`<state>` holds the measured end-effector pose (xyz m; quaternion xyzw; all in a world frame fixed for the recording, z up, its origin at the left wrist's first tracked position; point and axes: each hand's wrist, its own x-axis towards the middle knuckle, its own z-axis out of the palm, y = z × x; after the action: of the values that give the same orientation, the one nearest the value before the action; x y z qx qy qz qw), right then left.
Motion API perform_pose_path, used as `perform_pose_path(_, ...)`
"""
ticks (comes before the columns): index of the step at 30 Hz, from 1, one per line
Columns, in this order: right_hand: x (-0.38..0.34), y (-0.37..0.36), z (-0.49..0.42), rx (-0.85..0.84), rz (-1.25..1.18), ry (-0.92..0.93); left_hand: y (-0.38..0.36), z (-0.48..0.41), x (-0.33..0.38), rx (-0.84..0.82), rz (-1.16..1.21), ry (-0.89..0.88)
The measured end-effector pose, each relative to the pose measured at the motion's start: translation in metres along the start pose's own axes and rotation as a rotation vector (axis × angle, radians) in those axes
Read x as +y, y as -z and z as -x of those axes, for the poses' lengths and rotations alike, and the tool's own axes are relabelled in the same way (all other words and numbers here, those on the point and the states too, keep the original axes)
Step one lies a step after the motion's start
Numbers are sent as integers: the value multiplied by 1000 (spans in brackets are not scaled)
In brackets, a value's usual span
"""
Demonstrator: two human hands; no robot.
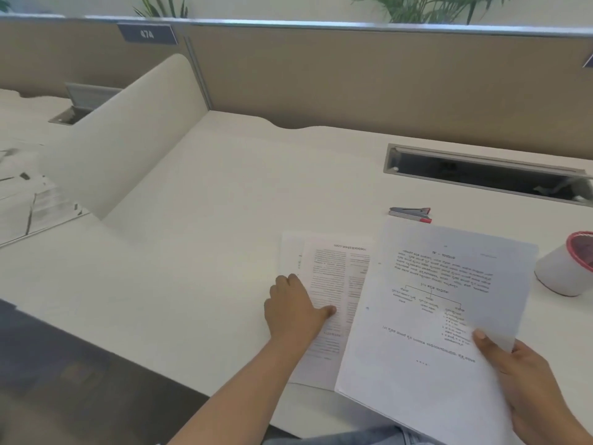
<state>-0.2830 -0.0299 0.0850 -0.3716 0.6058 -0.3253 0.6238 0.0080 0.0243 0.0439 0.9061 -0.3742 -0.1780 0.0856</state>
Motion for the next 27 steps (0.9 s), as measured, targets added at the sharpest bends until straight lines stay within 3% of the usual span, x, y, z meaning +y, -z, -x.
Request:
perform_pose_path(8, -1, 0, 4, 2, -17, 18, -5, -8, 0, -70, 395, 132)
perform_pose_path(12, 4, 4, 6, 4, -7, 18, 1, -11, -6, -19, 387, 85)
perform_pose_path(16, 6, 8, 6, -15, -55, 2, 3, -14, -12, 23, 589, -4)
perform_pose_path(21, 4, 7, 4, -30, -46, 18, 13, -5, -6, -155, 1057, -67)
perform_pose_path(27, -6, -5, -3, -74, -91, 40, 20, 11, 14, -334, 1279, -104)
